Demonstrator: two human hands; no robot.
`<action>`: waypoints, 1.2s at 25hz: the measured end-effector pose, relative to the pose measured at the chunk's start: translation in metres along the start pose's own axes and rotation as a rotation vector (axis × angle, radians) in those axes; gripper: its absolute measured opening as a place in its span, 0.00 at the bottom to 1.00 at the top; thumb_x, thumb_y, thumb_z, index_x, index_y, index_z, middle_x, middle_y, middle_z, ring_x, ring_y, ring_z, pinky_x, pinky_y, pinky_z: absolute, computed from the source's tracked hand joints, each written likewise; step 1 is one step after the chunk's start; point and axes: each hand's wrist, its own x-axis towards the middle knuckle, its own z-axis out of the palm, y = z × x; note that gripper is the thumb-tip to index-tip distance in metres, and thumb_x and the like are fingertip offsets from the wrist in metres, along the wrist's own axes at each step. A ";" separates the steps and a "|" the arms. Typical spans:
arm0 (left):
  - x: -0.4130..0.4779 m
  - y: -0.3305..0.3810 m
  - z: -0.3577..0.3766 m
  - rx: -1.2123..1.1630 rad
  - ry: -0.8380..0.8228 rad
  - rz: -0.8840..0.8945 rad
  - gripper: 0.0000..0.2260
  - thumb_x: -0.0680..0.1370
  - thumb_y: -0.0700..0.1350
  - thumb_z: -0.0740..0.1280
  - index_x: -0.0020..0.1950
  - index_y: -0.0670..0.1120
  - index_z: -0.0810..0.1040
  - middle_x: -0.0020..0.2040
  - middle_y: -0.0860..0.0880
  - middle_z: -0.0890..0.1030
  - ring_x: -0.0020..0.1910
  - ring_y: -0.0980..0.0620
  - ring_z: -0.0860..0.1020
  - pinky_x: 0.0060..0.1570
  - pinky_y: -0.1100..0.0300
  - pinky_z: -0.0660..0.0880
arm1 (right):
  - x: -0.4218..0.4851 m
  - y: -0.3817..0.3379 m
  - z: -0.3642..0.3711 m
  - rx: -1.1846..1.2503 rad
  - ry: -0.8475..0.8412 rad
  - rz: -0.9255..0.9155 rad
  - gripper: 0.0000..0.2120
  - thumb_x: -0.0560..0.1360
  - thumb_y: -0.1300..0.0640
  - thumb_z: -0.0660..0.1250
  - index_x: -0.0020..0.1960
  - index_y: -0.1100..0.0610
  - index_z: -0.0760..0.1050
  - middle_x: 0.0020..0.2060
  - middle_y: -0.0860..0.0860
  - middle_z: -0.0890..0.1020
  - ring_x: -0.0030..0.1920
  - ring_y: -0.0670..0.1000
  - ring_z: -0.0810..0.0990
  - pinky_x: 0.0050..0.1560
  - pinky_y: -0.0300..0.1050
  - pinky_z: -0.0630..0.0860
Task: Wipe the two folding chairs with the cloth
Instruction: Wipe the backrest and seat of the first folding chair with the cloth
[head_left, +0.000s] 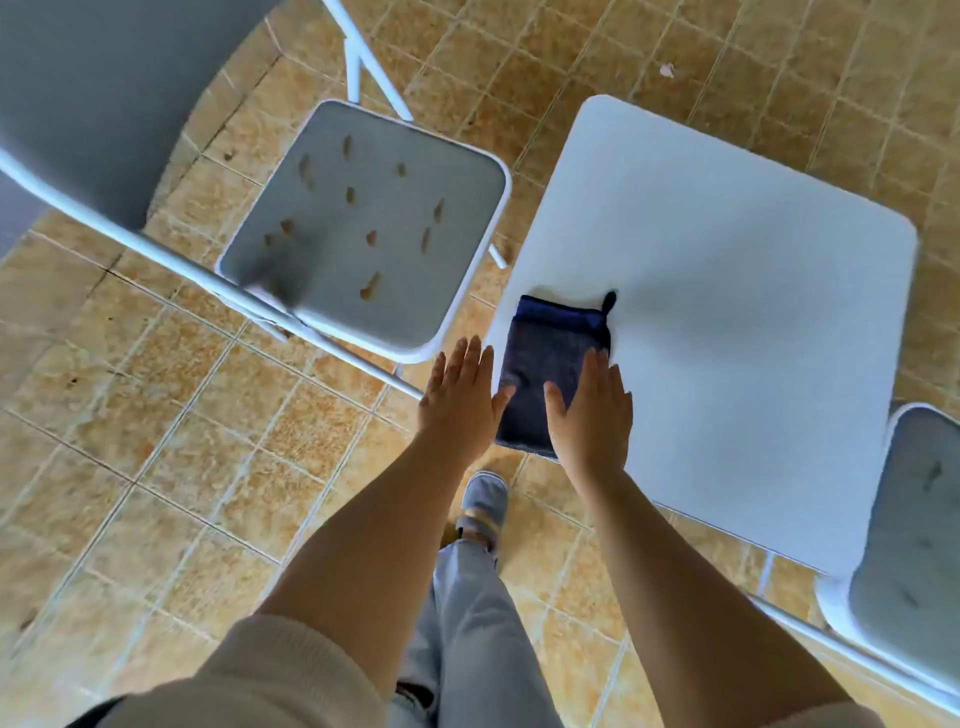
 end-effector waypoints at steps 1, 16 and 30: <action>0.003 -0.003 0.011 0.032 -0.015 0.011 0.28 0.83 0.57 0.44 0.78 0.43 0.47 0.79 0.44 0.46 0.78 0.47 0.44 0.76 0.50 0.43 | 0.001 0.002 0.013 -0.004 -0.009 0.032 0.35 0.78 0.41 0.59 0.77 0.57 0.53 0.77 0.54 0.58 0.76 0.56 0.56 0.74 0.59 0.56; 0.030 -0.037 0.053 0.002 -0.016 0.104 0.35 0.76 0.60 0.32 0.79 0.44 0.50 0.79 0.47 0.50 0.78 0.50 0.46 0.75 0.55 0.39 | 0.035 -0.009 0.084 -0.090 0.254 0.101 0.28 0.71 0.60 0.66 0.70 0.52 0.68 0.70 0.60 0.70 0.64 0.66 0.71 0.46 0.62 0.71; 0.047 -0.136 -0.082 -0.063 0.213 -0.099 0.35 0.79 0.62 0.35 0.76 0.42 0.60 0.77 0.43 0.60 0.76 0.45 0.57 0.75 0.50 0.50 | 0.069 -0.166 0.042 0.284 0.088 -0.039 0.35 0.73 0.72 0.59 0.74 0.46 0.62 0.63 0.55 0.76 0.52 0.62 0.72 0.47 0.53 0.71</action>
